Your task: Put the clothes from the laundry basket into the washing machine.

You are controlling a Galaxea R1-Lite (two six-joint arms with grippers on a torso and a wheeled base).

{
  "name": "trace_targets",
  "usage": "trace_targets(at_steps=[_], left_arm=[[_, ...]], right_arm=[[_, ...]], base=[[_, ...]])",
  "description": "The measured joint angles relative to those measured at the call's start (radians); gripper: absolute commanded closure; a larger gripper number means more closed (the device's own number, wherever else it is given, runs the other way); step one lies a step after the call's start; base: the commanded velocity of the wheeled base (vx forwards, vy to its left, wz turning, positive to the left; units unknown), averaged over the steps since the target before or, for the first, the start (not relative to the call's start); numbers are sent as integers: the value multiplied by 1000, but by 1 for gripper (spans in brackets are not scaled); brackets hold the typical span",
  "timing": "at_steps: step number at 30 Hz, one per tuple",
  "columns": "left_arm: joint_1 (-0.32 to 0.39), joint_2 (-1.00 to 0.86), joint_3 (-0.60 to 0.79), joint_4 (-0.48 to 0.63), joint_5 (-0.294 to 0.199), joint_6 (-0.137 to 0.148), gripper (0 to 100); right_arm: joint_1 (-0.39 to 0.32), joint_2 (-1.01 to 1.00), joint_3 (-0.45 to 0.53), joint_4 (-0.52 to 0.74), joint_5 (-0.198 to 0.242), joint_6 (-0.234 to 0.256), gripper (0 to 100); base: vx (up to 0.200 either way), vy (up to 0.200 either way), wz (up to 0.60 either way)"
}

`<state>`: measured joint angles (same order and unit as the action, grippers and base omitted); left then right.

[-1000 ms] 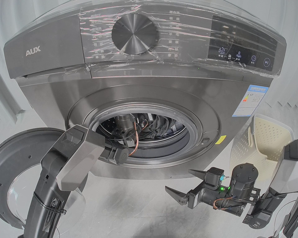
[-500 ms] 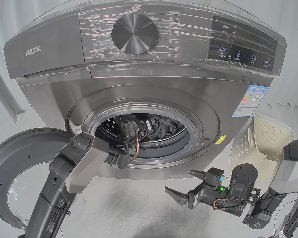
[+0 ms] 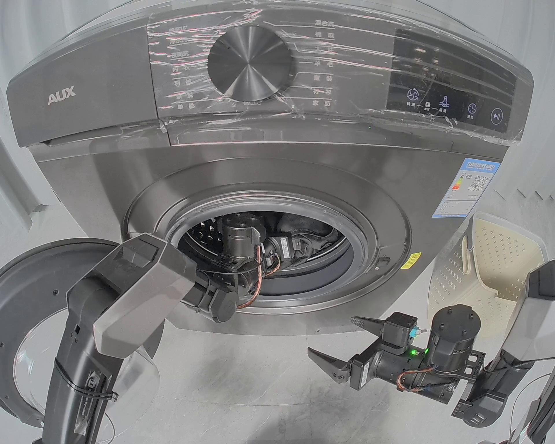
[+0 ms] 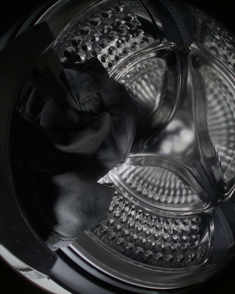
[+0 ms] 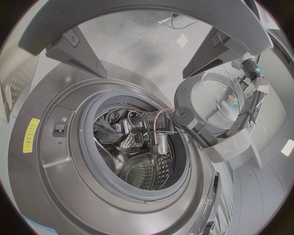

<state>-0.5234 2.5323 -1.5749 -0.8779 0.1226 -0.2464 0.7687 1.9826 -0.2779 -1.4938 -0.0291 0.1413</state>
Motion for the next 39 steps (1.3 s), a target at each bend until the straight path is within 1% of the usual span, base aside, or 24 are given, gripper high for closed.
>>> trace_targets(at_steps=[6, 9, 13, 15, 17, 22, 30, 33, 39], left_arm=[[3, -67, 104, 15, -68, 40, 0], [6, -103, 184, 22, -102, 70, 0], [7, -147, 267, 23, -123, 107, 0], [3, -170, 303, 22, -126, 115, 0], [-6, -190, 333, 22, -127, 119, 0], [-36, -251, 420, 19, -128, 125, 0], [-73, -341, 543, 9, -128, 127, 0], [-74, -361, 536, -7, -126, 125, 0], [-74, -353, 466, -14, -121, 120, 0]], right_arm=[[0, 0, 0, 0, 0, 0, 0], [0, 0, 0, 0, 0, 0, 0], [0, 0, -1, 0, -1, 0, 0], [0, 0, -1, 0, -1, 0, 0], [-1, -1, -4, 0, -5, 0, 0], [-16, -2, -31, -1, -47, 14, 0], [-45, -4, -72, 0, -64, 23, 0], [-49, -6, -79, 1, -64, 23, 0], [-51, -9, -82, 1, -65, 23, 0]], base=[[0, 0, 0], [0, 0, 0], [0, 0, 0], [0, 0, 0], [0, 0, 0], [0, 0, 0], [0, 0, 0], [0, 0, 0], [0, 0, 0]])
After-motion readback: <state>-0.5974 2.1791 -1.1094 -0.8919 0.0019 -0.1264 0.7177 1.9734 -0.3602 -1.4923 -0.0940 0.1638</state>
